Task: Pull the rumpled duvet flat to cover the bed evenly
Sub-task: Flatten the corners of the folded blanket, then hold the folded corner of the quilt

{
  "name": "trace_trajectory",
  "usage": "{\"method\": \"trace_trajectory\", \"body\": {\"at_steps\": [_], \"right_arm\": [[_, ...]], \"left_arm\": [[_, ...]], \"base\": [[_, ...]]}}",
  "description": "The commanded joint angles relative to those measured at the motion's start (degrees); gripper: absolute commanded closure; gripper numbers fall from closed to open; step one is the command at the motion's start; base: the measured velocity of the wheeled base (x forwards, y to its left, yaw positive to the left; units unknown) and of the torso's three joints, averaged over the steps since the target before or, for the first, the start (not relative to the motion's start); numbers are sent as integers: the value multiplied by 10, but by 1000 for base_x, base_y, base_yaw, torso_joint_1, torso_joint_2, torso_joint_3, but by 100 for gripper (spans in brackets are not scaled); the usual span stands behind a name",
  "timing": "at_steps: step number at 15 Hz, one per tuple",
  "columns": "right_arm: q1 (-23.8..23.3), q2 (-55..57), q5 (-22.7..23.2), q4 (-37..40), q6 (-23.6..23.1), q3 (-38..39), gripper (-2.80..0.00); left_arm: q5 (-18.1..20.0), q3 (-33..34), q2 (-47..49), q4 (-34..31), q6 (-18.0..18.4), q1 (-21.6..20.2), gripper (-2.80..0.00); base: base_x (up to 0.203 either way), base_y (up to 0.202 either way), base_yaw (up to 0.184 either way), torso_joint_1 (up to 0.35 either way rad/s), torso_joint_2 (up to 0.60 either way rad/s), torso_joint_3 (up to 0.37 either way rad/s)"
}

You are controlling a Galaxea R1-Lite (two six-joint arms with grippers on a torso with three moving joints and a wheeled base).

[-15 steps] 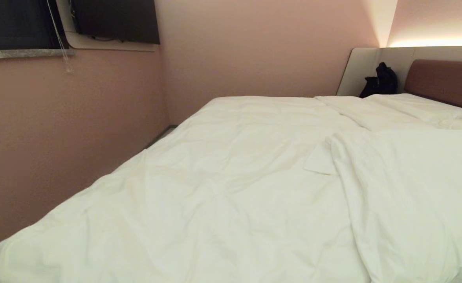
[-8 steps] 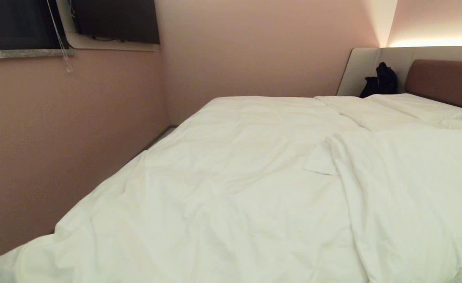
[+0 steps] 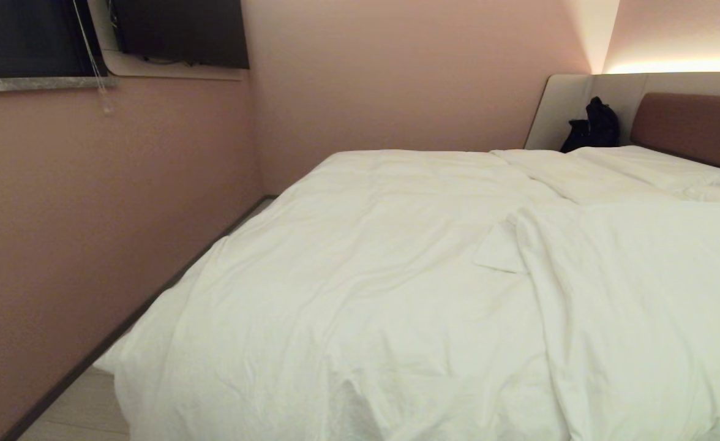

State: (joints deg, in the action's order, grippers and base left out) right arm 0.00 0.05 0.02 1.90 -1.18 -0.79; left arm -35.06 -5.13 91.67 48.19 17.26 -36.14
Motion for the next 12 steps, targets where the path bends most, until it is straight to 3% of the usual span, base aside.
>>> {"method": "trace_trajectory", "body": {"at_steps": [1, 4, 7, 12], "right_arm": [[0, 0, 0, 0, 0, 0, 0], [0, 0, 0, 0, 0, 0, 0], [0, 0, 0, -1, 0, 0, 0], [0, 0, 0, -1, 3, 1, 0]], "left_arm": [[4, -12, -6, 20, -2, 0, -280], [52, -25, -6, 135, -1, 8, -280], [116, -36, -11, 265, -1, 42, -280], [139, -131, -56, 283, -5, 157, -280]], "base": [[0, 0, 0, 0, 0, 0], [0, 0, 0, 0, 0, 0], [0, 0, 0, 0, 0, 0], [0, 0, 0, 0, 0, 0]]}}
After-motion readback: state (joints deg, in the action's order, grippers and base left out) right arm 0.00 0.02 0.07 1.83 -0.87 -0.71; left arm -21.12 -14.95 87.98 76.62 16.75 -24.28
